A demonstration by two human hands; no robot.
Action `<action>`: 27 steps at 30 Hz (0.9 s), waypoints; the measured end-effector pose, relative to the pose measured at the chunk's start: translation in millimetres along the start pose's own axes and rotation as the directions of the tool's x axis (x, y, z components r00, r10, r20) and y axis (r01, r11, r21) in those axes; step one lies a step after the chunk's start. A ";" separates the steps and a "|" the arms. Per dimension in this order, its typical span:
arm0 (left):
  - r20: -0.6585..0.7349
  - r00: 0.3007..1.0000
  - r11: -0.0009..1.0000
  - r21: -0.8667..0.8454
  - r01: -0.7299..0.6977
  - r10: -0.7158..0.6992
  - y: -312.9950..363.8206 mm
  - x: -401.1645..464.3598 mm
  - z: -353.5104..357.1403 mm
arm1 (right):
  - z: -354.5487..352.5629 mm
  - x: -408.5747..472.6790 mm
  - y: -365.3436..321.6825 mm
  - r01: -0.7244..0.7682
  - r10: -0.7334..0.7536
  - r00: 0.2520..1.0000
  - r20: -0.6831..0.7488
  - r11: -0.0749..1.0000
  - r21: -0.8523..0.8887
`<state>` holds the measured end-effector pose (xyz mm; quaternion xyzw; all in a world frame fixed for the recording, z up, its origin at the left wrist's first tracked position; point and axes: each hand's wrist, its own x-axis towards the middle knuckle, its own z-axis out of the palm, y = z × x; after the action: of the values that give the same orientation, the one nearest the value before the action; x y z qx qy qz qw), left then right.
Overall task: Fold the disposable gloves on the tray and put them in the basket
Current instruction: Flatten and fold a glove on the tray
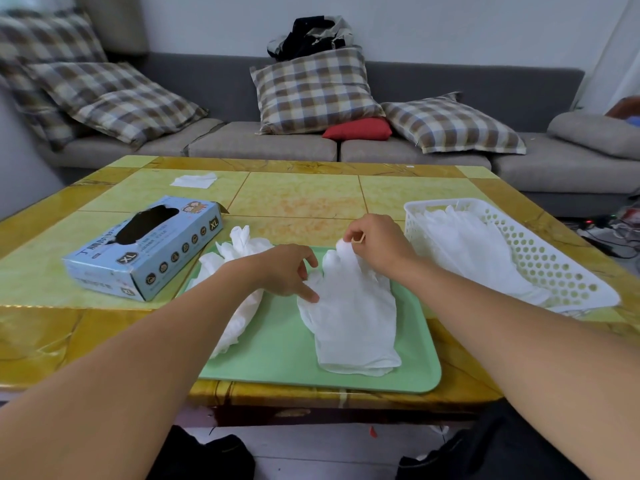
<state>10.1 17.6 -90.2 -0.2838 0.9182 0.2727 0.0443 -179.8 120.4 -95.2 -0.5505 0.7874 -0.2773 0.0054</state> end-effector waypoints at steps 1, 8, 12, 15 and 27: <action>0.009 1.000 0.998 -0.055 0.014 -0.014 1.4 0.1 0.0 | 1.8 -0.9 -0.3 -0.012 0.012 1.000 0.010 1.000 -0.015; 0.066 0.997 0.999 -0.047 -0.027 0.030 -2.1 -3.3 -6.2 | -34.1 -24.0 -31.8 0.108 -0.034 0.909 0.415 0.982 -0.157; -0.007 0.999 0.997 -0.064 -0.043 0.043 -3.9 -0.8 -1.7 | -38.3 -56.6 -63.9 0.075 -0.112 0.736 0.668 0.994 0.084; -0.048 0.999 0.989 -0.144 -0.019 0.012 -3.5 0.7 -1.6 | -15.3 -62.6 -62.6 0.157 -0.096 0.779 0.620 0.987 -0.044; -0.156 0.983 0.994 -0.050 0.094 -0.100 -8.2 10.3 -3.6 | -50.8 -68.7 -50.4 0.167 -0.130 0.623 0.771 0.985 0.031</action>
<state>6.2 4.9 -93.5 -0.3498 0.8979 0.2664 -0.0217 -125.1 189.9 -50.3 -0.6790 0.6675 0.0013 0.3056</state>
